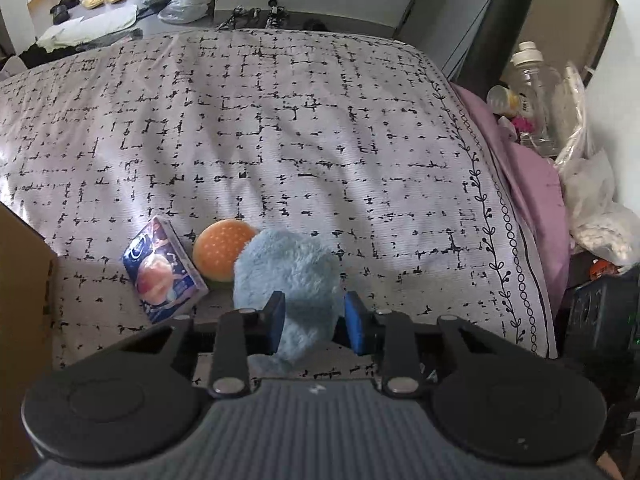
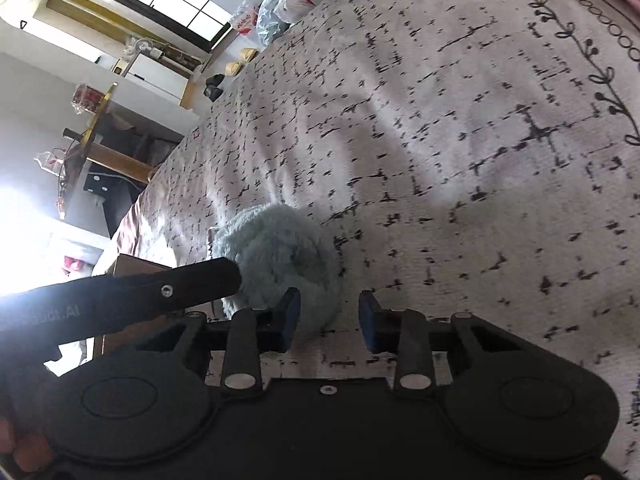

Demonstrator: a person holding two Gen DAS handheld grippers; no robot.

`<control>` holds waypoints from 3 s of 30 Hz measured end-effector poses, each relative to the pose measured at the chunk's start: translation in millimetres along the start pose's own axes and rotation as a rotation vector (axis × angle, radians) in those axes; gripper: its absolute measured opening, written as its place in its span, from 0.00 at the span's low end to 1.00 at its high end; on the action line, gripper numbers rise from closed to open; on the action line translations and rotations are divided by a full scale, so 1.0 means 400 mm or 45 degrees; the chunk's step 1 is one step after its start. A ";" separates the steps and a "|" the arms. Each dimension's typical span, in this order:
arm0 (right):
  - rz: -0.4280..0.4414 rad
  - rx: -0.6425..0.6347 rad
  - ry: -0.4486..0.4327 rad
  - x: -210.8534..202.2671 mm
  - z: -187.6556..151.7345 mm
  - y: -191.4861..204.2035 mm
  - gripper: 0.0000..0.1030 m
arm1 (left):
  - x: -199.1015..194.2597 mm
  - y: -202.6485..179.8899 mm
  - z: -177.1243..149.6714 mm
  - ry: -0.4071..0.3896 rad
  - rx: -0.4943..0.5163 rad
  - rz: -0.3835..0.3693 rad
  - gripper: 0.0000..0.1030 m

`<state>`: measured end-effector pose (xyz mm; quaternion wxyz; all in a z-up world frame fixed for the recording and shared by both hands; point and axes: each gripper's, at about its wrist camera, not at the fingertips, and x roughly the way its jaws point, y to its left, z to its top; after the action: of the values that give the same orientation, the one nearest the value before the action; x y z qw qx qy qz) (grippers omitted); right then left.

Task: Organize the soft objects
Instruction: 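Close both tools together on the light blue fuzzy plush, then lift and carry the plush over the cardboard box with both tools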

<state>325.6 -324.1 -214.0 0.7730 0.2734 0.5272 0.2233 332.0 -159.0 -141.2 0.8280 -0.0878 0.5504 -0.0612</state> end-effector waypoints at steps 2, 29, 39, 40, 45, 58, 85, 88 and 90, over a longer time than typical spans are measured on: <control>-0.007 -0.012 0.011 0.013 -0.007 0.012 0.33 | 0.009 0.009 0.003 -0.004 -0.021 0.010 0.33; 0.047 -0.014 -0.065 -0.006 -0.002 0.035 0.44 | -0.031 0.131 -0.046 -0.100 -0.116 -0.024 0.19; 0.100 -0.028 -0.033 0.001 -0.013 0.055 0.34 | -0.040 0.138 -0.066 -0.081 -0.143 -0.097 0.19; 0.112 -0.038 -0.016 0.005 -0.016 0.057 0.24 | -0.036 0.138 -0.068 -0.075 -0.145 -0.095 0.19; 0.116 -0.063 0.001 0.004 -0.029 0.057 0.15 | -0.040 0.146 -0.076 -0.061 -0.167 -0.077 0.19; 0.085 -0.199 -0.006 -0.046 -0.061 0.140 0.14 | -0.117 0.162 -0.096 -0.052 -0.160 -0.064 0.19; 0.099 -0.328 -0.148 -0.149 -0.132 0.433 0.13 | -0.418 0.289 -0.146 -0.272 -0.227 -0.080 0.18; 0.097 -0.359 -0.150 -0.146 -0.138 0.472 0.13 | -0.443 0.319 -0.151 -0.293 -0.255 -0.087 0.18; 0.094 -0.371 -0.151 -0.142 -0.142 0.494 0.13 | -0.457 0.338 -0.152 -0.303 -0.275 -0.092 0.18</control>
<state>241.8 -201.2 -61.3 0.8255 0.1902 0.4322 0.3090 205.9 4.7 -28.3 0.8704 -0.2025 0.4483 -0.0206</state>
